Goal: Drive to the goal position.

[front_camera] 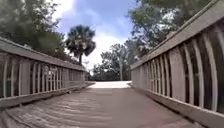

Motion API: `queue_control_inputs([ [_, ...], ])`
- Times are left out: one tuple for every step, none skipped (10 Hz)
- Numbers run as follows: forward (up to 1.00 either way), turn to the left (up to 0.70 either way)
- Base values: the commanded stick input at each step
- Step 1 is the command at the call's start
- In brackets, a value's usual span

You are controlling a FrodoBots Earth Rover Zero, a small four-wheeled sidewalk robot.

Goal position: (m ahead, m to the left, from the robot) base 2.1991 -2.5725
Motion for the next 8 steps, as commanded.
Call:
queue_control_inputs([
  [0.45, -0.27],
  [0.45, -0.20],
  [0.45, 0.00],
  [0.45, 0.00],
  [0.45, 0.00],
  [0.45, 0.00],
  [0.45, 0.00],
  [0.45, 0.00],
])
